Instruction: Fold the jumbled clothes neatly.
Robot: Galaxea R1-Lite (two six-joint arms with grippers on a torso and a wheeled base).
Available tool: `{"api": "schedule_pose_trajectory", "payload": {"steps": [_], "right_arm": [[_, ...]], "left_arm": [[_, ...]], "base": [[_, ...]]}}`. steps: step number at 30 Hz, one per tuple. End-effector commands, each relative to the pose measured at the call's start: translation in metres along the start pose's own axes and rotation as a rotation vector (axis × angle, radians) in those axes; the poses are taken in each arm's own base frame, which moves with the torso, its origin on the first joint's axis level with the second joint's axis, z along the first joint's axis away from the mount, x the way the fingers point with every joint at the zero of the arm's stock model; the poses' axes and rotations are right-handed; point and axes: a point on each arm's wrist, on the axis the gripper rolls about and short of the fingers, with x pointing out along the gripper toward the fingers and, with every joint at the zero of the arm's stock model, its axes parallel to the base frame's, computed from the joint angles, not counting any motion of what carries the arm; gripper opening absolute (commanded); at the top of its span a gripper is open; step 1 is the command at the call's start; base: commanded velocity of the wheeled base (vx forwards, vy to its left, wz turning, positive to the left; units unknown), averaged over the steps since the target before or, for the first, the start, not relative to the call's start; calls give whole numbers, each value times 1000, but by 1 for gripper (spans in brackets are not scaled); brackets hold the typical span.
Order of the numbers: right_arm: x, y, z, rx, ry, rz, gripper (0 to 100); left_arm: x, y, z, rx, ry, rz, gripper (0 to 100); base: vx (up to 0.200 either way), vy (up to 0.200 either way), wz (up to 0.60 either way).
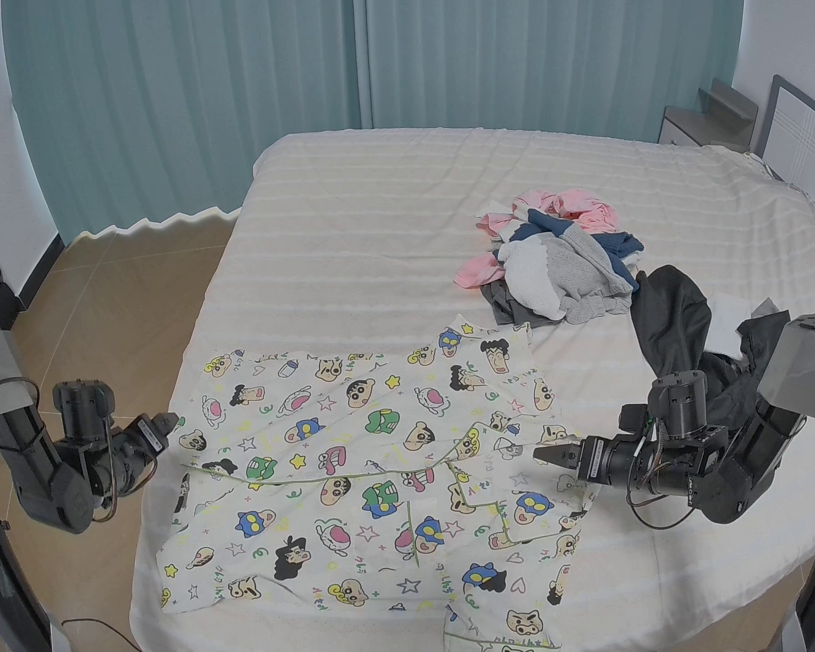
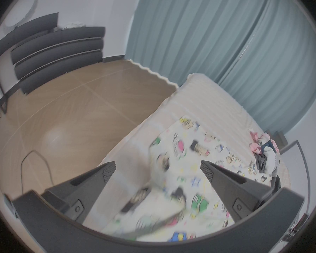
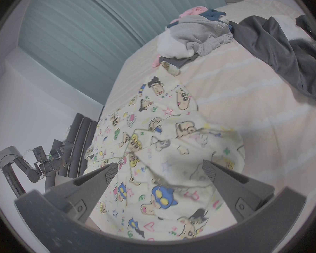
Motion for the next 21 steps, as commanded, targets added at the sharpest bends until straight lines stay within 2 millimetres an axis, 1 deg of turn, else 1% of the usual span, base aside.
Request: {"api": "schedule_pose_trajectory", "payload": {"steps": [1, 3, 6, 11, 13, 16, 19, 21], "right_arm": [[-3, 13, -22, -30, 18, 53, 100], [-2, 14, -28, -34, 37, 55, 100], [-3, 12, -34, -31, 61, 47, 100], [-4, 10, -34, -30, 59, 42, 100], [-3, 10, -34, -29, 59, 44, 100], [-2, 10, -34, -28, 60, 41, 100], [-1, 10, -35, -28, 64, 42, 100], [-1, 8, -36, -27, 69, 36, 100]], "left_arm": [[-45, 4, -24, -73, 57, 38, 100], [-51, 3, -34, -97, 98, 34, 100], [-57, 3, -45, -81, 145, 37, 100], [-65, 3, -59, -72, 201, 44, 100], [-70, 4, -64, -98, 222, 55, 100], [-74, 3, -69, -86, 245, 47, 100], [-78, -4, -79, -116, 288, 25, 100], [-77, -7, -85, -151, 310, 28, 100]], "base": [[-200, 0, 0], [-200, 0, 0], [-200, 0, 0], [-200, 0, 0], [0, 0, 0], [0, 0, 0], [0, 0, 0], [0, 0, 0]]}}
